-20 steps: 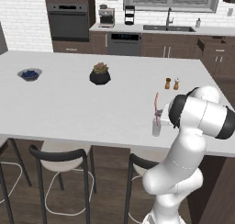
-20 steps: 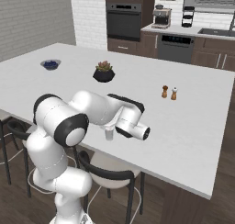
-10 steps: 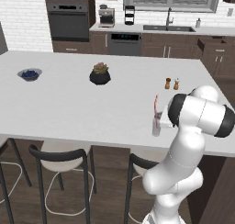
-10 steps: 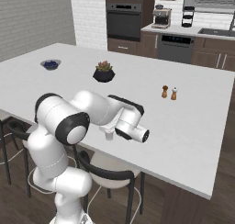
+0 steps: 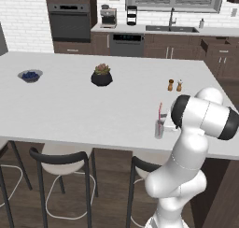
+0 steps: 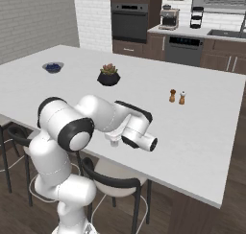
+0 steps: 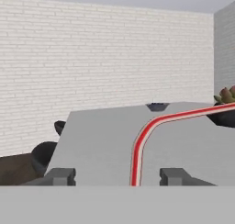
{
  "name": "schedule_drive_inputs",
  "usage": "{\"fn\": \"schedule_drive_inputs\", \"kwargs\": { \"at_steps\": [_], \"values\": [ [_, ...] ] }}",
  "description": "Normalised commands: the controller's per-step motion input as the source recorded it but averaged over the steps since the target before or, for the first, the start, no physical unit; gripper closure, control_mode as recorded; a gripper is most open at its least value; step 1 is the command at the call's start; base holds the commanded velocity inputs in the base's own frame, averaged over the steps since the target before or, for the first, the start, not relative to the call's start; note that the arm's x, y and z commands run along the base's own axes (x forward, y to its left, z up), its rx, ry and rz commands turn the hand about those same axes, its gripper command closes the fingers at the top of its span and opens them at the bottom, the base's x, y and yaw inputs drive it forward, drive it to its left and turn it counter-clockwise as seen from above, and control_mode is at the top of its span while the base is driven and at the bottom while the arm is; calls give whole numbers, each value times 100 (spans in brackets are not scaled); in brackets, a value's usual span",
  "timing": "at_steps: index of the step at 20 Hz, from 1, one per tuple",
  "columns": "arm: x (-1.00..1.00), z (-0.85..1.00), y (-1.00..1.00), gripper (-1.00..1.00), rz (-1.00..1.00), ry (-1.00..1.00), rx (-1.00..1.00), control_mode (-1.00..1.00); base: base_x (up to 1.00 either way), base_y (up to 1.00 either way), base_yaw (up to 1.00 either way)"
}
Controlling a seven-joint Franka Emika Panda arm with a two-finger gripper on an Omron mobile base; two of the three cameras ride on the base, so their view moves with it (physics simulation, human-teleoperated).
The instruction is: Take a straw from the drawer in front and place it inside the glass cup on the dining counter.
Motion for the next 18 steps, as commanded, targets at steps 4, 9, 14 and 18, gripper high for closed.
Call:
{"fn": "schedule_drive_inputs", "kwargs": {
  "at_steps": [4, 9, 14, 18],
  "values": [
    [-10, 0, -5, -100, 0, 0, 1, -100, 0, 0, 0],
    [-2, 0, 0, -100, 0, 0, 1, -100, 0, 0, 0],
    [-12, 14, -14, -100, -2, 0, 1, -100, 0, 0, 0],
    [-28, 28, -22, -100, -3, 0, 4, -100, 0, 0, 0]
  ]
}}
